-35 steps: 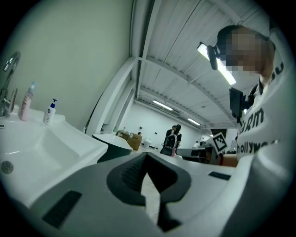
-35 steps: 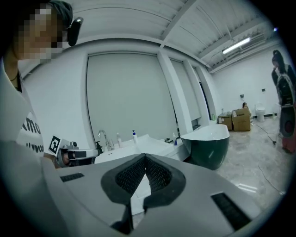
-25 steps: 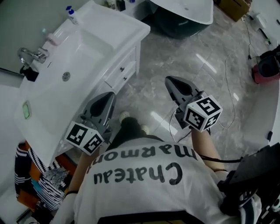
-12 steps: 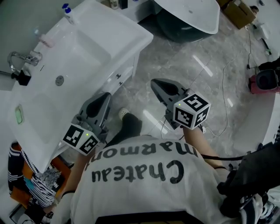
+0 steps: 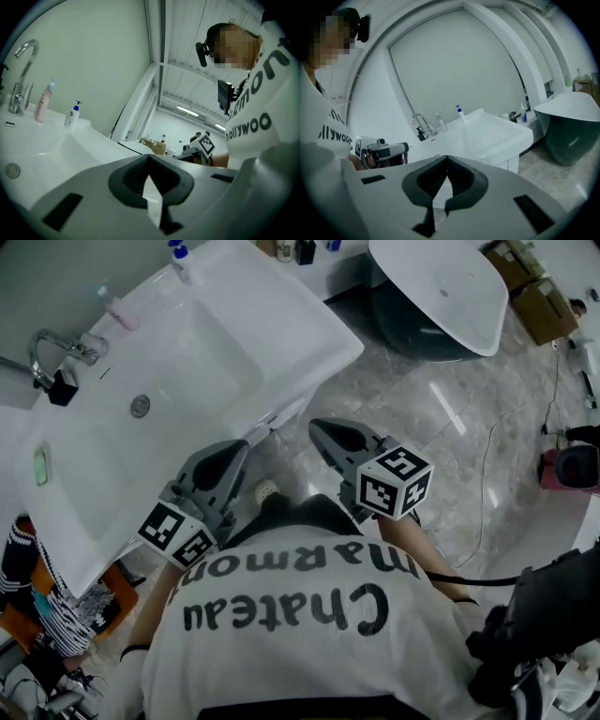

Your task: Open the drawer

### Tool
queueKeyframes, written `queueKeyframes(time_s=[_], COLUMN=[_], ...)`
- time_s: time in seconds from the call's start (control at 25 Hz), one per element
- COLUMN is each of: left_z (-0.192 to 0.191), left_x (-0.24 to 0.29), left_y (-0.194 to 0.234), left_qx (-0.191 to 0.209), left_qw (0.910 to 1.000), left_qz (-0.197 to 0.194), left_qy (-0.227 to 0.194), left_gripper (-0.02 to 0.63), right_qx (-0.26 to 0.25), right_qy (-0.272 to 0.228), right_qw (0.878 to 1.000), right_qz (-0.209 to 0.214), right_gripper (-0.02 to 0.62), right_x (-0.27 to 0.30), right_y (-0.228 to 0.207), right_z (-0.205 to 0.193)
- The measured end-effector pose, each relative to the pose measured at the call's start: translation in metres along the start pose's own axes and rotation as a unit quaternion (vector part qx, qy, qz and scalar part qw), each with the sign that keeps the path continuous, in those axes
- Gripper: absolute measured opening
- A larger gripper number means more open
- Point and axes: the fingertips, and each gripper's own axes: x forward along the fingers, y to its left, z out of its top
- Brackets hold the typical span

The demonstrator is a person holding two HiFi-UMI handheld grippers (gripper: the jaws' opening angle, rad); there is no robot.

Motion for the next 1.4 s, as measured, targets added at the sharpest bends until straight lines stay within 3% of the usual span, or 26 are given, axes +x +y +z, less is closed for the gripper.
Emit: queueKeyframes(time_s=[0.2,0.36,0.56,0.68,0.8,1.04,1.12,1.2,1.24,1.4], left_z=[-0.009,-0.02,-0.036,-0.05,-0.062,-0.092,-0.098,-0.1,-0.101,-0.102], left_x=[-0.016,-0.037,-0.064,-0.087,-0.11,-0.142,-0.146,-0.148,-0.15,-0.151], left_y=[0.005,0.004,-0.007,-0.016,-0.026,-0.047,-0.051,-0.052,-0.051,-0.05], left_qx=[-0.018,-0.023,-0.054,-0.065,-0.082,-0.103,-0.106,-0.107,-0.107,-0.103], left_qw=[0.9983,0.9908,0.9673,0.9455,0.9199,0.8868,0.8789,0.8724,0.8697,0.8635], left_qz=[0.05,0.13,0.243,0.314,0.377,0.447,0.462,0.474,0.479,0.491], left_qy=[-0.023,-0.029,-0.047,-0.057,-0.07,-0.055,-0.052,-0.053,-0.054,-0.049], left_gripper=[0.006,0.006,0.006,0.006,0.006,0.006,0.006,0.006,0.006,0.006], right_qx=[0.003,0.021,-0.024,-0.025,-0.03,-0.042,-0.047,-0.047,-0.046,-0.067], right_qy=[0.048,0.092,0.159,0.176,0.191,0.234,0.244,0.256,0.262,0.284], right_qw=[0.997,0.99,0.979,0.975,0.974,0.969,0.967,0.965,0.963,0.957], right_qz=[0.055,0.106,0.123,0.133,0.119,0.075,0.06,0.041,0.033,0.004], right_gripper=[0.009,0.009,0.008,0.009,0.009,0.011,0.02,0.145,0.163,0.163], right_x=[0.031,0.056,0.084,0.104,0.124,0.158,0.166,0.173,0.177,0.193], right_y=[0.003,-0.001,-0.025,-0.038,-0.055,-0.09,-0.101,-0.112,-0.116,-0.131], right_z=[-0.017,-0.038,-0.075,-0.096,-0.122,-0.174,-0.184,-0.194,-0.198,-0.211])
